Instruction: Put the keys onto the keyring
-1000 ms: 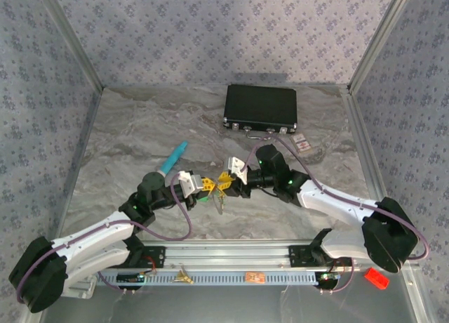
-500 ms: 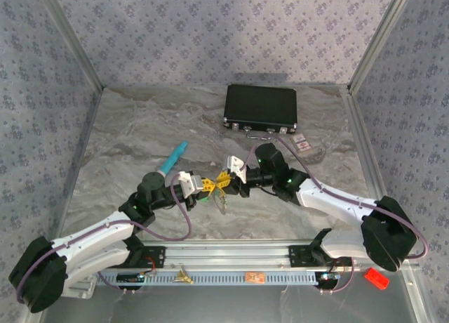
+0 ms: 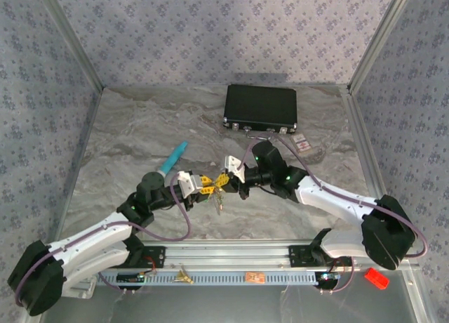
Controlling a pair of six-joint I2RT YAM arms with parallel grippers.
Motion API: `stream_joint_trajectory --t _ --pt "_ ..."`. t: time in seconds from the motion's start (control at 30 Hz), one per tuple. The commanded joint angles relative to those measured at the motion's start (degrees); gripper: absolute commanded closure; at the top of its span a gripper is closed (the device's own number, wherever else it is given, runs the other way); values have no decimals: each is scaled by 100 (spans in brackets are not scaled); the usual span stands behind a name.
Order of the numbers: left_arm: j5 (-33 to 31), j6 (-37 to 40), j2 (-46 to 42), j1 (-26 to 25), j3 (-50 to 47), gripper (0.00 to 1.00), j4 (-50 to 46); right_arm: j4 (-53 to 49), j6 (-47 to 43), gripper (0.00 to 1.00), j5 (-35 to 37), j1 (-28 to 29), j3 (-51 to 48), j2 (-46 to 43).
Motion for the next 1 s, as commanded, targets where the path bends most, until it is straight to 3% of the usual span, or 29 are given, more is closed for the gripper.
stream_joint_trajectory --t 0.0,0.17,0.47,0.73,0.87,0.97 --pt "-271 280 -175 -34 381 75 -864 -901 -499 100 399 100 490 -29" --pt "-333 699 -160 -29 719 77 -1637 -1757 -961 100 926 334 913 107" --pt "-24 754 111 -35 847 83 -1480 -2264 -1260 100 1284 640 1412 398" --pt "149 765 119 -32 838 100 -1428 -2199 -1128 100 1373 653 1455 404" --pt "173 737 38 -33 722 100 -1249 -1755 -702 83 1304 419 1109 129" --pt "104 679 9 -29 587 100 -999 -1107 -190 78 1154 176 645 -271"
